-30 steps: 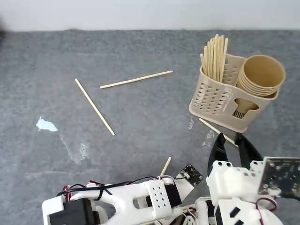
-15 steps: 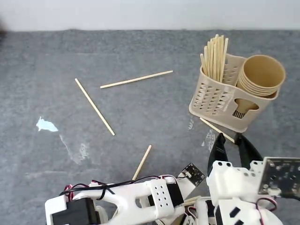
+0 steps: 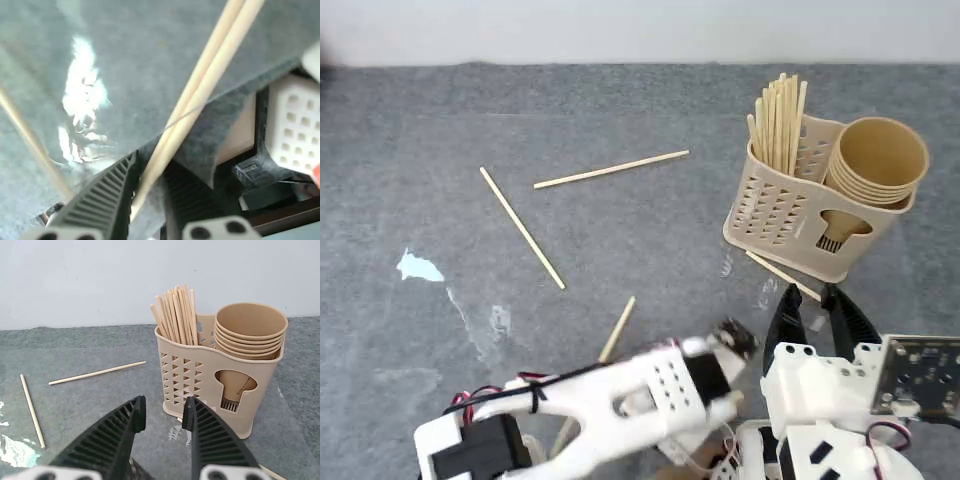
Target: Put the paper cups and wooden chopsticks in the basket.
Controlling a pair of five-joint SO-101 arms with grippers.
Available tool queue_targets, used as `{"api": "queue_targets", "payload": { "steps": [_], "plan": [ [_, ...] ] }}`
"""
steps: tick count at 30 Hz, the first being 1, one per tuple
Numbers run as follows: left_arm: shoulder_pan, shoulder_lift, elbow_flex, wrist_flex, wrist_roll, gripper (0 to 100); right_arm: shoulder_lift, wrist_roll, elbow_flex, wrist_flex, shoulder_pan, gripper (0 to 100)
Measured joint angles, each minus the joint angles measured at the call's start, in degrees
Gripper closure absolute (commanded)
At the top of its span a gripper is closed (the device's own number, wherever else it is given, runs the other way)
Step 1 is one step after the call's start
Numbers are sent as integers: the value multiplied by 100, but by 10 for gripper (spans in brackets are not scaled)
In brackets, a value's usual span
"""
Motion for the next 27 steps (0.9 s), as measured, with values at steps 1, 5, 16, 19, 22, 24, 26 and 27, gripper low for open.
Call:
{"api": "queue_targets", "payload": {
  "steps": [1, 5, 16, 19, 22, 24, 26, 27],
  "plan": [
    [-149, 0, -53, 35, 0, 988, 0, 0, 0, 0, 0, 857],
    [-624, 0, -149, 44, -290, 988, 0, 0, 0, 0, -18, 857],
    [-1046, -9, -193, 44, -730, 987, 0, 0, 0, 0, -18, 857],
    [-1046, -9, -193, 44, -730, 984, 0, 0, 0, 0, -18, 857],
    [-1046, -9, -193, 44, -730, 953, 0, 0, 0, 0, -9, 857],
    [-1046, -9, -193, 44, -730, 919, 0, 0, 0, 0, -9, 857],
    [-1081, -9, -193, 62, -730, 875, 0, 0, 0, 0, 0, 857],
    [-1116, -9, -193, 105, -730, 852, 0, 0, 0, 0, 0, 857]
  ]
}}
